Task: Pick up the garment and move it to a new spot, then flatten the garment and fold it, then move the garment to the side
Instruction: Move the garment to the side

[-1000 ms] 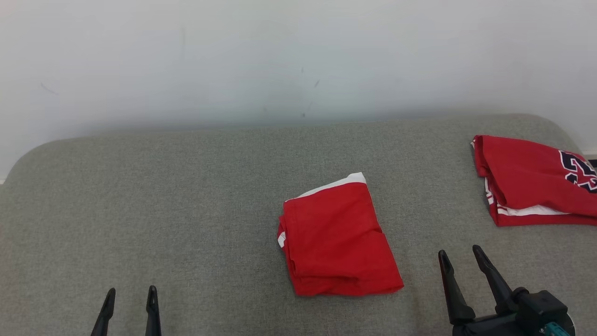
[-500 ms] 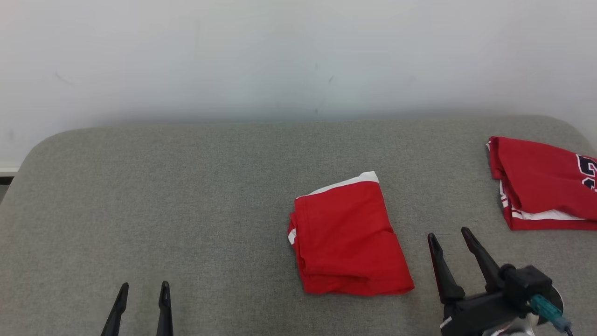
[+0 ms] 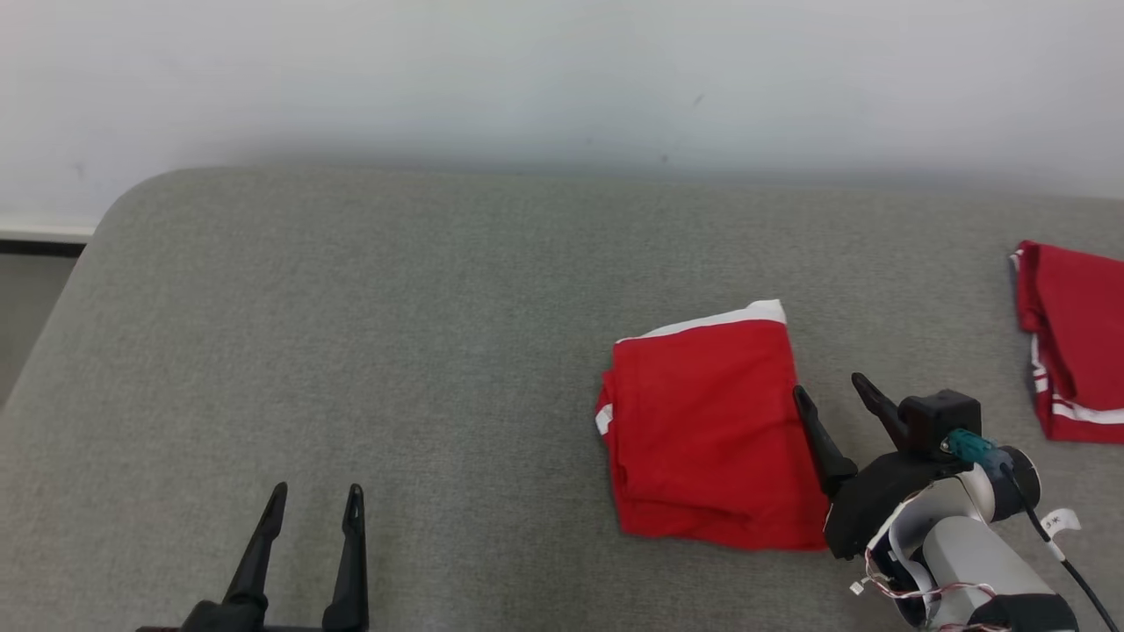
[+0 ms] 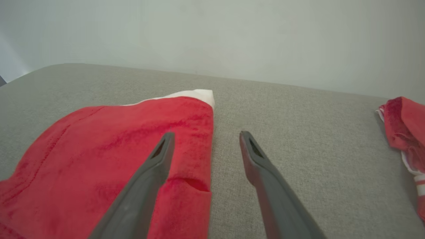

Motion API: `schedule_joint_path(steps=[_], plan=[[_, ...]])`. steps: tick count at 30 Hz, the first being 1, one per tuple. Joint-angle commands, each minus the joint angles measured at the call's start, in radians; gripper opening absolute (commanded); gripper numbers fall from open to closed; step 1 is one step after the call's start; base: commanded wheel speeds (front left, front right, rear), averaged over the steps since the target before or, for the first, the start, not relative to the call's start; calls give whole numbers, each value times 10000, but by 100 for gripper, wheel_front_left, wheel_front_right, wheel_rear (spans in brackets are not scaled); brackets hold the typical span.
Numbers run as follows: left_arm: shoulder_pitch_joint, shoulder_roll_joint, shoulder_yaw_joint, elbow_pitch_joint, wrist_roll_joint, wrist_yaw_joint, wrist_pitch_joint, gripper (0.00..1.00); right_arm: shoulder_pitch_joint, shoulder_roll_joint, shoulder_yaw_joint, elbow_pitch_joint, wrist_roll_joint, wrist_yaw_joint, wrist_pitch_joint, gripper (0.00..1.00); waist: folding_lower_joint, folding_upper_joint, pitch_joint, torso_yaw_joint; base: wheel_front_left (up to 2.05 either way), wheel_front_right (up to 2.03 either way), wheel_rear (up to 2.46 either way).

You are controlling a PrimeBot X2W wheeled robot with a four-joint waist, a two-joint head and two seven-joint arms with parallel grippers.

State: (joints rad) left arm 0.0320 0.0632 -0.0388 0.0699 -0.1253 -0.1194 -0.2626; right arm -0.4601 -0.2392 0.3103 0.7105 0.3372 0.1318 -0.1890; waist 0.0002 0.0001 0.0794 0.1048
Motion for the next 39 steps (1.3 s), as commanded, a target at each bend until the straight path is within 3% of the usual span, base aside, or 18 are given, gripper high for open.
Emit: schedule_joint_path(steps=[1,16,17,18,19,27,33,39], plan=[[-197,-44,-66,37,-81,-13,-29,100,-270,-59,120,383,103,-28,8,100,-2,-1,341,365,0,0,0],[-528,-102,-128,192,-84,20,-29,100,-1207,460,1384,3594,1216,-28,4,100,-2,-1,697,582,0,0,0],[-526,-106,-115,207,-76,23,-29,100,-1198,492,1475,3719,1296,-28,53,75,-2,-1,690,548,0,0,0],[-536,-107,-107,224,-73,29,-29,100,-1183,509,1574,3798,1358,-28,74,4,-2,-1,679,504,0,0,0],[-559,-108,-92,219,-91,29,-29,100,-1195,532,1665,3801,1453,-28,42,0,-2,-1,687,454,0,0,0],[-958,-119,-248,-67,-36,57,-27,100,-2769,-308,2865,3162,1738,-29,-51,0,-2,-1,1440,-326,0,0,0],[-1528,-121,-356,-398,115,58,-29,100,-4153,-1399,3968,2472,2087,-30,371,0,-2,-1,2566,-1104,0,0,0],[-2090,-120,-350,-811,324,111,-27,100,-5340,-2922,4690,1937,2608,-30,539,0,-2,-1,3747,-1806,0,0,0]])
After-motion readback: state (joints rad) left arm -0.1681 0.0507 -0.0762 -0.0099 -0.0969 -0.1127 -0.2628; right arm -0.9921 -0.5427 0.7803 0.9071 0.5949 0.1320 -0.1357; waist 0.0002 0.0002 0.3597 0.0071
